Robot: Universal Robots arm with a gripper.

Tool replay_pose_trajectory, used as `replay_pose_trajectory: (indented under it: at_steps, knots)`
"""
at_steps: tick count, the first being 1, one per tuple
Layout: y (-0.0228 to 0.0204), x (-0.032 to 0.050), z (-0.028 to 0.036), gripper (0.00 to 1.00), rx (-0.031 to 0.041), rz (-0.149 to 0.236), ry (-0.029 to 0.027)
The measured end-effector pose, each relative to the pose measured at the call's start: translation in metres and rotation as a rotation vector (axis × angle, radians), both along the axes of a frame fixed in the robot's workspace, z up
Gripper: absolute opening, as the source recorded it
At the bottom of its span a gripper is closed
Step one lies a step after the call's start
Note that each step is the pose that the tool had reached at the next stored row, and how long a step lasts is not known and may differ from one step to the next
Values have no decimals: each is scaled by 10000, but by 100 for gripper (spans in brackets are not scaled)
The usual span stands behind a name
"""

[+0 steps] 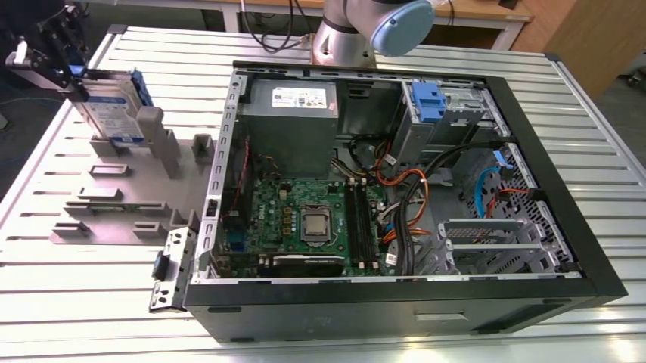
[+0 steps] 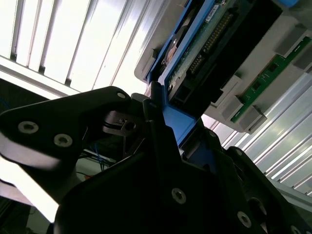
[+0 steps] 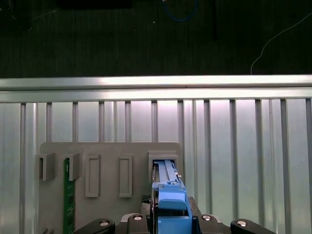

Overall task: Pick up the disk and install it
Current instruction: 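Pick up the disk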

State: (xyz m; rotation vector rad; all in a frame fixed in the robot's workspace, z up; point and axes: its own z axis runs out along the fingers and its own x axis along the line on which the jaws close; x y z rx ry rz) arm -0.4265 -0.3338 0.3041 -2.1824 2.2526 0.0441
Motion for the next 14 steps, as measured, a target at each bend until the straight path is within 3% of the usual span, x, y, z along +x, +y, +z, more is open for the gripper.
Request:
replay_pose_trajectory:
  at_steps: [14]
  knots:
    - [0, 0, 57, 36, 1, 0, -1]
